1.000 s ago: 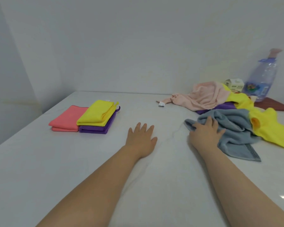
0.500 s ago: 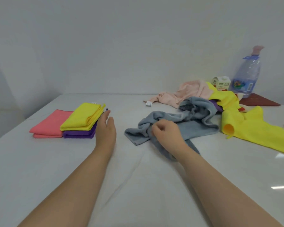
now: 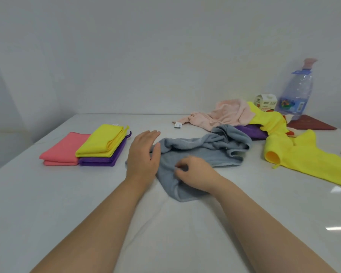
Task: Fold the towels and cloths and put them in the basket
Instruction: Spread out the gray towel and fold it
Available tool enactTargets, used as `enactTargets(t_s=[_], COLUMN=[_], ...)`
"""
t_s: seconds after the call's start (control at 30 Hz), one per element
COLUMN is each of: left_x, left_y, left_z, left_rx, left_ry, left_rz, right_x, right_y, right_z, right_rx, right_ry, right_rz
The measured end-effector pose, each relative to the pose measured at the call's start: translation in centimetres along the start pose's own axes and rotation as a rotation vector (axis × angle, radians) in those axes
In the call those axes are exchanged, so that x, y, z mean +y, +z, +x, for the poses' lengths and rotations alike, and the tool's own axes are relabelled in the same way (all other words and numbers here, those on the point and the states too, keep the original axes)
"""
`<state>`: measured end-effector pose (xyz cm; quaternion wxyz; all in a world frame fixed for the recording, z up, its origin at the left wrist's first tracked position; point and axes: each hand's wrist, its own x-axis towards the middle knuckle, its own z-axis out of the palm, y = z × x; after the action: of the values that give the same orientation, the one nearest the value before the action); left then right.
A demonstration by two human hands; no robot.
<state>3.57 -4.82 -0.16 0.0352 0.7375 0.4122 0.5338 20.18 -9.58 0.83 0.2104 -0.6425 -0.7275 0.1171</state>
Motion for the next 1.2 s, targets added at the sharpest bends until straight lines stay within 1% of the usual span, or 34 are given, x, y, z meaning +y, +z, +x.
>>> enactTargets(t_s=[0.03,0.07,0.1,0.13,0.2,0.23,0.27,0.3,0.33,0.37,0.4,0.43,0.53,0.7,0.8,0.83,0.87,0.9,0.93,0.97,1.0,1.03,1.07,1.1,1.17,1.2], left_x=[-0.2,-0.2,-0.2,-0.2,-0.2,-0.3,-0.4,-0.5,-0.5,-0.4,-0.3,-0.1,0.3,0.6,0.5,0.3,0.1,-0.1,-0.4,-0.5,-0.6,-0.6,-0.6,-0.4,-0.1,0.1], left_y=[-0.2,-0.2,-0.2,-0.1,0.2,0.5,0.8,0.9,1.0,0.9,0.8,0.7,0.5,-0.1,-0.2,-0.2,-0.3,-0.4,-0.5,-0.5,-0.5,-0.4,-0.4,-0.3,-0.4,-0.4], left_z=[0.2,0.2,0.3,0.2,-0.1,-0.3,-0.5,-0.6,-0.7,-0.7,-0.7,-0.7,-0.6,0.4,0.5,0.4,0.3,0.2,0.2,0.1,0.1,0.1,0.1,0.1,-0.1,-0.2], left_rx=[0.003,-0.028,-0.086,-0.162,-0.347,-0.438,-0.515,-0.564,-0.579,-0.570,-0.553,-0.536,-0.497,-0.439,-0.458,-0.484,-0.520,-0.556,-0.581,-0.597,-0.606,-0.615,-0.625,-0.634,-0.653,-0.659], left_ry=[0.000,-0.005,-0.009,-0.006,-0.003,-0.001,0.000,-0.005,-0.017,-0.033,-0.050,-0.061,-0.061,0.097,0.055,0.025,-0.016,-0.055,-0.071,-0.065,-0.049,-0.035,-0.027,-0.023,-0.027,-0.029], left_rz=[0.020,0.040,0.066,0.100,0.194,0.246,0.292,0.325,0.337,0.328,0.309,0.293,0.314,0.457,0.488,0.478,0.456,0.424,0.392,0.364,0.342,0.327,0.321,0.325,0.359,0.382], right_x=[-0.2,-0.3,-0.4,-0.4,-0.4,-0.2,0.2,0.7,1.2,1.6,1.8,1.8,1.2,-0.2,-1.0,-1.1,-1.1,-1.1,-1.0,-0.7,-0.2,0.5,1.4,2.4,3.9,4.3], right_y=[-0.3,-0.6,-0.7,-0.7,-0.4,-0.3,-0.2,-0.2,-0.1,-0.1,0.1,0.2,0.4,1.1,0.6,0.1,-0.4,-0.8,-1.0,-1.0,-1.0,-0.8,-0.5,-0.3,0.0,0.2], right_z=[-0.1,-0.3,-0.3,-0.3,-0.3,-0.2,-0.1,-0.1,0.0,0.0,0.1,0.1,0.0,-0.5,-0.9,-1.0,-1.0,-1.1,-1.1,-0.9,-0.5,-0.1,0.2,0.4,0.5,0.5], right_rx=[0.016,0.039,0.075,0.137,0.308,0.369,0.350,0.248,0.117,0.001,-0.082,-0.131,-0.207,-0.295,-0.398,-0.435,-0.438,-0.373,-0.227,-0.017,0.210,0.387,0.454,0.429,0.286,0.253], right_ry=[0.014,0.031,0.046,0.048,0.061,0.108,0.193,0.311,0.416,0.485,0.503,0.478,0.335,0.148,0.023,-0.021,-0.069,-0.092,-0.075,0.002,0.081,0.162,0.254,0.366,0.548,0.588], right_rz=[0.110,0.211,0.253,0.208,-0.069,-0.193,-0.272,-0.307,-0.299,-0.276,-0.271,-0.282,-0.302,-0.325,-0.302,-0.248,-0.152,-0.034,0.073,0.117,0.040,-0.118,-0.239,-0.280,-0.216,-0.181])
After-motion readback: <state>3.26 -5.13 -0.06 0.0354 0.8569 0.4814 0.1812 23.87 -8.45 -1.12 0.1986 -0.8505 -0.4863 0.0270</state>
